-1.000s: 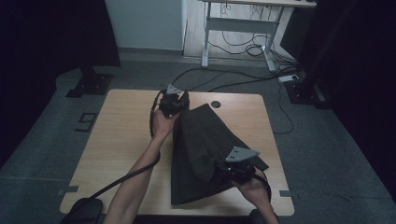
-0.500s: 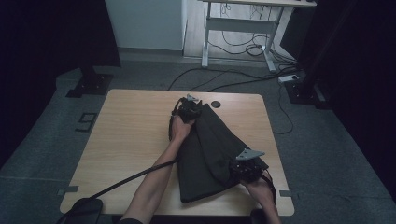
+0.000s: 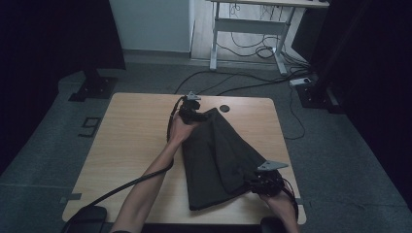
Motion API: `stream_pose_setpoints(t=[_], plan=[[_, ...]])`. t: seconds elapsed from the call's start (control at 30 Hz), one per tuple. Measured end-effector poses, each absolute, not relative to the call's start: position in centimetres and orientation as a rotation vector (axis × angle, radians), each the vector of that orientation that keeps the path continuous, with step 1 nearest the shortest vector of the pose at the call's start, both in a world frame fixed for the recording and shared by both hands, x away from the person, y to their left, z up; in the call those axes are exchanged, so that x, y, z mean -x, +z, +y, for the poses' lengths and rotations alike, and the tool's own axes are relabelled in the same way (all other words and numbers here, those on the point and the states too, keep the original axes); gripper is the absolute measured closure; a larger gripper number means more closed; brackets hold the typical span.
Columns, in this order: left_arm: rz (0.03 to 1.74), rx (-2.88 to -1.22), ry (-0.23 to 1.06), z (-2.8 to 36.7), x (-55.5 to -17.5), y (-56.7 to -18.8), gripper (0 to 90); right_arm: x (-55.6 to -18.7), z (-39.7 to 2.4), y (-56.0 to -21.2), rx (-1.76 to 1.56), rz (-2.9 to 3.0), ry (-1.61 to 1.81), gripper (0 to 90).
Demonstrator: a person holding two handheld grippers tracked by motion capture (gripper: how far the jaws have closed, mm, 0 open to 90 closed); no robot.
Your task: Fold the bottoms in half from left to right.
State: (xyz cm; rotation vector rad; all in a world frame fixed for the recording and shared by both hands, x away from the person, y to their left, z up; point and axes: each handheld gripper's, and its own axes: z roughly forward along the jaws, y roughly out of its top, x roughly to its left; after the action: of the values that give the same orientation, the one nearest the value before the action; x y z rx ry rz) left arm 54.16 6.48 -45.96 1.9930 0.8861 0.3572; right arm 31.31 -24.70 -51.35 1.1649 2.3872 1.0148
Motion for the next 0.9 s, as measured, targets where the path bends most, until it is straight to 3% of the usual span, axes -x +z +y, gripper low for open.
stream_pose_setpoints(t=[0.17, 0.37, 0.77, 0.9], plan=[[0.813, -2.063, 0.349, 7.0, -51.1, -46.2, 14.3, -30.2, -26.3, -50.2, -1.188, 2.366, 0.973, 38.4], [0.779, -2.131, 0.287, 7.4, -47.7, -48.7, 10.9, -30.1, -26.6, -47.4, -1.188, 2.318, 1.055, 38.4], [0.797, -2.228, 0.322, 8.4, -44.8, -53.7, 11.0, -32.3, -17.6, -45.7, -0.972, 2.499, 1.185, 44.7], [0.767, -2.253, 0.391, 8.1, -44.4, -54.3, 11.1, -33.2, -15.0, -47.6, -0.956, 2.524, 1.043, 36.5]])
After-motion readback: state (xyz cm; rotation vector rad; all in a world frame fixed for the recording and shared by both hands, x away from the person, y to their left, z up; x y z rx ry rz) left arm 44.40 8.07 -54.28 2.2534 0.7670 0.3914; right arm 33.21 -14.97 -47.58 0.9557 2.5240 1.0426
